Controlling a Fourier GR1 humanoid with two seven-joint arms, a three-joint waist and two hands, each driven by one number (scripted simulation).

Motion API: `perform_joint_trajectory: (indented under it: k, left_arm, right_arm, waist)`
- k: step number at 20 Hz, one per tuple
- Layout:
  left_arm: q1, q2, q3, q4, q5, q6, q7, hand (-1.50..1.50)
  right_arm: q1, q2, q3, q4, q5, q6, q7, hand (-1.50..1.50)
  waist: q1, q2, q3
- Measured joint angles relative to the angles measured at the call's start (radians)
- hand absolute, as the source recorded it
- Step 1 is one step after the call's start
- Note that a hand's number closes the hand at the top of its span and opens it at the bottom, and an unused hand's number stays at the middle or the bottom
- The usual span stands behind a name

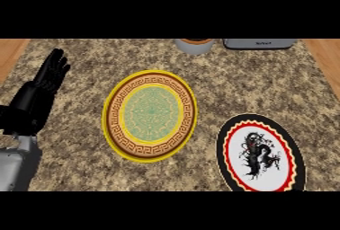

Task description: Pick the lemon from the plate and place it in the plate

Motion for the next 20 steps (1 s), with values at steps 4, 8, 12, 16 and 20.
perform_joint_trajectory:
  k: [4, 8, 12, 16, 20]
  left_arm:
    - [0.006, -0.002, 0.001, -0.002, 0.001, -0.013, -0.010, 0.00]
    - [-0.009, -0.017, -0.011, -0.020, -0.011, -0.004, 0.016, 0.00]
    - [-0.018, -0.021, 0.000, 0.005, -0.013, -0.017, -0.002, 0.00]
    - [-0.038, -0.029, -0.004, 0.012, -0.019, -0.020, -0.005, 0.00]
    - [-0.054, -0.031, -0.007, 0.012, -0.016, -0.026, 0.007, 0.00]
  right_arm:
    - [-0.069, 0.050, 0.122, -0.070, 0.035, -0.007, -0.014, 1.50]
    - [-0.236, 0.158, 0.218, -0.032, 0.079, 0.062, 0.036, 1.50]
    - [-0.394, 0.132, 0.272, 0.013, 0.044, 0.099, 0.126, 1.50]
    - [-0.499, 0.063, 0.302, 0.032, -0.054, 0.093, 0.182, 1.50]
    - [-0.557, 0.029, 0.316, 0.050, -0.153, 0.063, 0.206, 1.50]
  waist:
    - [0.009, 0.001, 0.000]
    - [0.019, 0.004, 0.000]
    - [0.023, 0.007, 0.000]
    - [0.037, 0.012, -0.001]
    - [0.053, 0.017, -0.001]
